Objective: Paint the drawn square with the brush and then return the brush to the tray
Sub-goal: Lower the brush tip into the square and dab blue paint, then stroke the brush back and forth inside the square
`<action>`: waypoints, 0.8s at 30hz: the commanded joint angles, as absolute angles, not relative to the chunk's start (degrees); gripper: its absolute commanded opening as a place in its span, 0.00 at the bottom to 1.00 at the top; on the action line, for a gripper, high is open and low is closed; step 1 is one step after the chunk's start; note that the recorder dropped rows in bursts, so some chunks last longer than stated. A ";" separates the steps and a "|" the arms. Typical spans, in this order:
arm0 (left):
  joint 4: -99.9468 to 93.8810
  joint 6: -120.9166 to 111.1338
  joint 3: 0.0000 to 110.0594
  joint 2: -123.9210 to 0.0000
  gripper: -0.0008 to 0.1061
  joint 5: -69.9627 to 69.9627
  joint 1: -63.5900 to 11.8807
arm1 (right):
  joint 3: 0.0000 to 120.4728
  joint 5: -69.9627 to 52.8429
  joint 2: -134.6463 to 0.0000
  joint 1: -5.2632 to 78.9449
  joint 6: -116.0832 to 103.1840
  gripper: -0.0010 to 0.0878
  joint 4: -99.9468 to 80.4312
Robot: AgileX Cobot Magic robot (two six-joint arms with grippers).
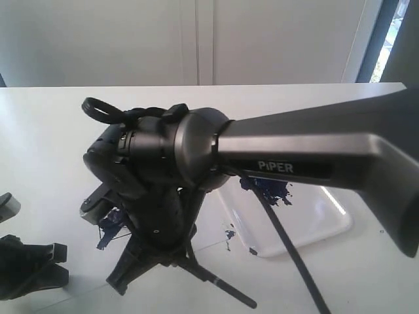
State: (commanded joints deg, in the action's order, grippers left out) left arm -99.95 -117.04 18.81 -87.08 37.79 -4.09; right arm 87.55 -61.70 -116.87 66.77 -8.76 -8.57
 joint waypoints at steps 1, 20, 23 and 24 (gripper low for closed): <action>-99.95 -117.04 18.81 -87.08 0.01 37.79 -4.09 | 87.55 -61.43 -116.87 66.77 -8.76 0.01 -8.68; -99.95 -117.04 18.81 -87.08 0.01 37.68 -4.09 | 90.81 -67.65 -116.87 66.77 -10.59 0.01 -12.99; -99.95 -117.04 18.81 -87.08 0.01 37.68 -4.09 | 90.81 -68.57 -116.87 66.77 -10.70 0.01 -14.10; -99.95 -117.14 18.81 -87.08 0.01 37.68 -4.09 | 90.81 -68.90 -116.87 66.77 -10.70 0.01 -14.39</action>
